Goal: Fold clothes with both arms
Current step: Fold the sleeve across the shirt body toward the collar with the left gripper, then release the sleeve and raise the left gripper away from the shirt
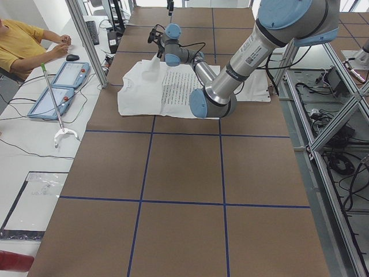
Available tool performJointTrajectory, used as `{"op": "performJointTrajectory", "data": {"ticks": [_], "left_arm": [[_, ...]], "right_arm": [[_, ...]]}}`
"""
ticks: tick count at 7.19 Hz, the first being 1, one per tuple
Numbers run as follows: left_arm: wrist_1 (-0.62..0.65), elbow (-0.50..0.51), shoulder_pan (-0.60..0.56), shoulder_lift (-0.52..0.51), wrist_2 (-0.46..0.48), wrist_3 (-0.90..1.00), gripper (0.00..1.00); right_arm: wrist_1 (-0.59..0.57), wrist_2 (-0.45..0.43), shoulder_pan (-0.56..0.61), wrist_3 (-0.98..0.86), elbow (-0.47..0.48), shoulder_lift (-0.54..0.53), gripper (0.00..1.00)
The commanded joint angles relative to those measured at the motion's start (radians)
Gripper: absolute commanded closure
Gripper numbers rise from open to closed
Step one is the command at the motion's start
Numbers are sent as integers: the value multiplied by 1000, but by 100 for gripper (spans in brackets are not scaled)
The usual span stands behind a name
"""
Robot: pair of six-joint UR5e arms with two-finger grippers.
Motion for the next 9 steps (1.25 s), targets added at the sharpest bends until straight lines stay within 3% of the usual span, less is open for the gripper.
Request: {"op": "performJointTrajectory", "data": {"ticks": [1, 3, 4, 6, 8, 9], "left_arm": [[-17, 33, 54, -14, 91, 10, 0], [121, -31, -5, 11, -13, 153, 0], [200, -118, -72, 85, -91, 259, 0], [210, -284, -236, 297, -247, 484, 0], [210, -300, -393, 405, -370, 733, 0], [202, -300, -451, 463, -423, 861, 0]], "right_arm": [[0, -1, -1, 1, -4, 8, 0], [2, -3, -35, 94, -10, 60, 0], [2, -21, -114, 228, -47, 150, 0], [-2, -218, -293, 414, -134, 308, 0], [-6, -365, -426, 513, -327, 515, 1], [-6, -438, -482, 567, -475, 644, 2]]}}
